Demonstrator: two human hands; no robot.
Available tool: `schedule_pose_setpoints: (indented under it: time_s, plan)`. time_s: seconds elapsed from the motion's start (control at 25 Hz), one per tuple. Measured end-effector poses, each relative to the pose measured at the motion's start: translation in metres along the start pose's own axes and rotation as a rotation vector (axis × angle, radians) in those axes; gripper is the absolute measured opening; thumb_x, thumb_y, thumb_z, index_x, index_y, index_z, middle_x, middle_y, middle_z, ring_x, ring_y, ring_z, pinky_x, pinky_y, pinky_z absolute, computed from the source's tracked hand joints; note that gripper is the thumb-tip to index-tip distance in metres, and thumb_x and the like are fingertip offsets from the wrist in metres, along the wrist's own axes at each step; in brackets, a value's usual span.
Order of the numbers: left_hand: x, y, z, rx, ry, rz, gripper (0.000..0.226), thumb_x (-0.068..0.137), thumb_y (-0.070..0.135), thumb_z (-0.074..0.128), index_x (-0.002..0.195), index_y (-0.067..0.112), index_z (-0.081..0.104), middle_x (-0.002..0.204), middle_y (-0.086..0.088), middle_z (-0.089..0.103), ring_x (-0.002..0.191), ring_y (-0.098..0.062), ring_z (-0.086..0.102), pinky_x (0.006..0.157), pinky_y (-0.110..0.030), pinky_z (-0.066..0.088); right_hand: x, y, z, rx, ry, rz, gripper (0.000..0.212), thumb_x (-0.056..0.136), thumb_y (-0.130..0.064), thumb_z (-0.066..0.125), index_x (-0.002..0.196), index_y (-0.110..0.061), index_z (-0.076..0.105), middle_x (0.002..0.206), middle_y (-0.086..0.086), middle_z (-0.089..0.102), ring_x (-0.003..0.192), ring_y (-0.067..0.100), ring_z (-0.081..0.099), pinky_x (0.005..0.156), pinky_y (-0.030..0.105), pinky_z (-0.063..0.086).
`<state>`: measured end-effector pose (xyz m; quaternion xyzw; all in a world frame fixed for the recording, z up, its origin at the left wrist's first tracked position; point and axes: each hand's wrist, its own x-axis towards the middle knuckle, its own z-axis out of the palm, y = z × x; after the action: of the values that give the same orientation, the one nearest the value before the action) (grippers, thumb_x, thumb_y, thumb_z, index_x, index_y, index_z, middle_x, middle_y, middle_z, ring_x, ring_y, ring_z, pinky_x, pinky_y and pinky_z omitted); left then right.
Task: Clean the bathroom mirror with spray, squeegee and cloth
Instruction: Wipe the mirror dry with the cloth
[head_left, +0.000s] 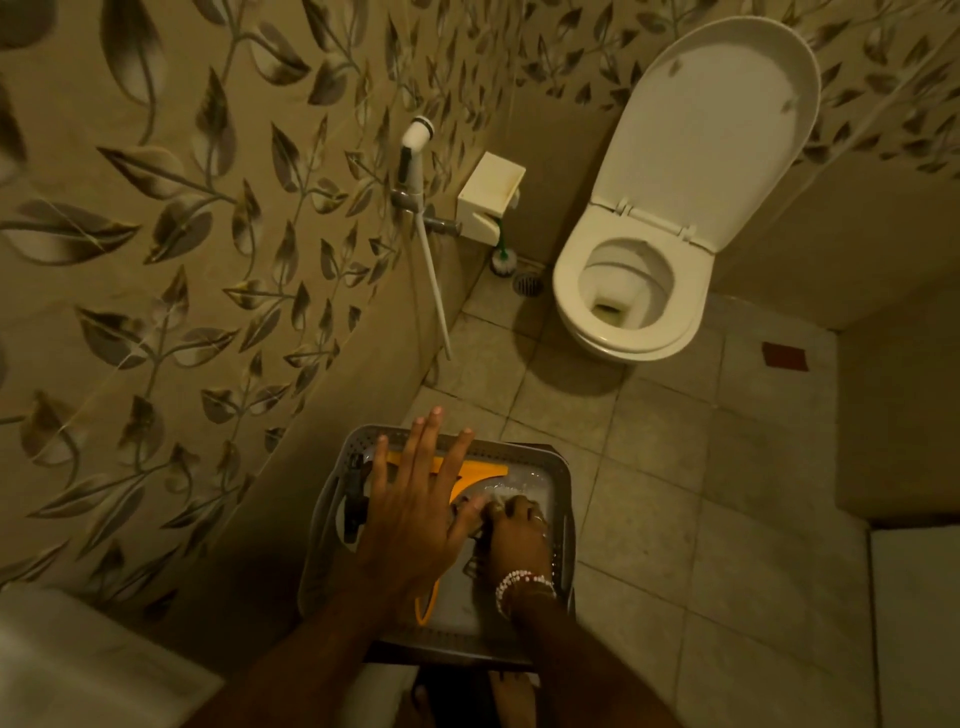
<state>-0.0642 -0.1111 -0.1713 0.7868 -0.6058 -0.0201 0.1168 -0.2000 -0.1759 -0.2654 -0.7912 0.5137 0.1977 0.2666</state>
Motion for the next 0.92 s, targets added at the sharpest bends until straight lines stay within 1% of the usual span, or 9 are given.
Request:
schedule_pose_setpoints:
  time_s: [0.12,0.2,0.32,0.48,0.56,0.68,0.76,0.8,0.92]
  plan:
    - [0.002,0.0,-0.008,0.02,-0.005,0.004,0.07,0.102,0.059,0.034,0.156,0.017,0.046,0.168,-0.019,0.029,0.153,-0.037,0.033,0.116,-0.07,0.03,0.0,0.005,-0.014,0.05,0.027,-0.016,0.043,0.091,-0.028,0.064,0.132,-0.02,0.056,0.145,0.009,0.041,0.134,0.032,0.04,0.11,0.042,0.043]
    - [0.007,0.0,-0.018,0.014,-0.007,-0.004,0.071,0.103,0.061,0.029,0.158,0.018,0.043,0.17,-0.018,0.025,0.155,-0.035,0.029,0.119,-0.069,0.026,-0.008,0.006,-0.021,0.088,0.066,-0.04,0.042,0.091,-0.027,0.063,0.132,-0.022,0.057,0.143,0.006,0.043,0.133,0.03,0.041,0.108,0.041,0.045]
    - [0.016,0.004,-0.041,0.02,-0.011,-0.027,0.074,0.104,0.066,0.016,0.162,0.024,0.032,0.174,-0.013,0.014,0.159,-0.029,0.016,0.123,-0.064,0.015,-0.028,0.004,-0.038,0.15,0.156,-0.082,0.043,0.092,-0.025,0.052,0.134,-0.025,0.055,0.14,0.002,0.046,0.127,0.027,0.045,0.103,0.037,0.048]
    - [0.026,0.012,-0.086,0.013,-0.006,-0.096,0.076,0.102,0.068,0.011,0.165,0.028,0.024,0.176,-0.006,0.001,0.161,-0.023,0.001,0.127,-0.06,0.004,-0.051,-0.009,-0.081,0.302,0.272,-0.102,0.043,0.094,-0.032,0.045,0.135,-0.032,0.057,0.138,0.0,0.052,0.121,0.024,0.052,0.101,0.031,0.046]
    - [0.03,0.017,-0.115,0.036,0.024,-0.118,0.074,0.102,0.067,0.019,0.164,0.027,0.026,0.175,-0.008,0.005,0.161,-0.027,0.008,0.126,-0.064,0.011,-0.061,-0.021,-0.11,0.418,0.333,-0.135,0.041,0.092,-0.03,0.049,0.132,-0.029,0.061,0.134,0.0,0.056,0.119,0.021,0.056,0.102,0.028,0.045]
    - [0.036,0.019,-0.163,0.087,0.127,-0.126,0.071,0.101,0.061,0.032,0.16,0.023,0.037,0.171,-0.014,0.021,0.156,-0.034,0.028,0.123,-0.063,0.02,-0.078,-0.048,-0.159,0.594,0.417,-0.223,0.036,0.089,-0.024,0.059,0.124,-0.025,0.067,0.12,0.003,0.065,0.111,0.022,0.062,0.094,0.026,0.045]
    - [0.04,0.017,-0.196,0.125,0.22,-0.141,0.07,0.103,0.061,0.029,0.159,0.021,0.04,0.169,-0.015,0.027,0.154,-0.034,0.031,0.123,-0.062,0.021,-0.088,-0.072,-0.192,0.679,0.467,-0.288,0.033,0.091,-0.026,0.061,0.122,-0.025,0.069,0.114,0.002,0.067,0.107,0.021,0.062,0.09,0.025,0.045]
    - [0.041,0.016,-0.213,0.134,0.245,-0.164,0.071,0.104,0.063,0.022,0.161,0.023,0.035,0.171,-0.013,0.022,0.157,-0.032,0.025,0.124,-0.061,0.018,-0.094,-0.085,-0.209,0.723,0.486,-0.318,0.031,0.091,-0.027,0.061,0.122,-0.026,0.069,0.113,0.001,0.068,0.106,0.019,0.063,0.089,0.025,0.046]
    - [0.041,0.008,-0.272,0.161,0.34,-0.261,0.073,0.102,0.069,0.01,0.166,0.033,0.011,0.175,-0.003,-0.008,0.162,-0.022,-0.001,0.128,-0.056,-0.001,-0.116,-0.128,-0.266,0.873,0.534,-0.434,0.03,0.092,-0.03,0.063,0.121,-0.027,0.069,0.109,-0.003,0.067,0.102,0.015,0.063,0.088,0.025,0.049]
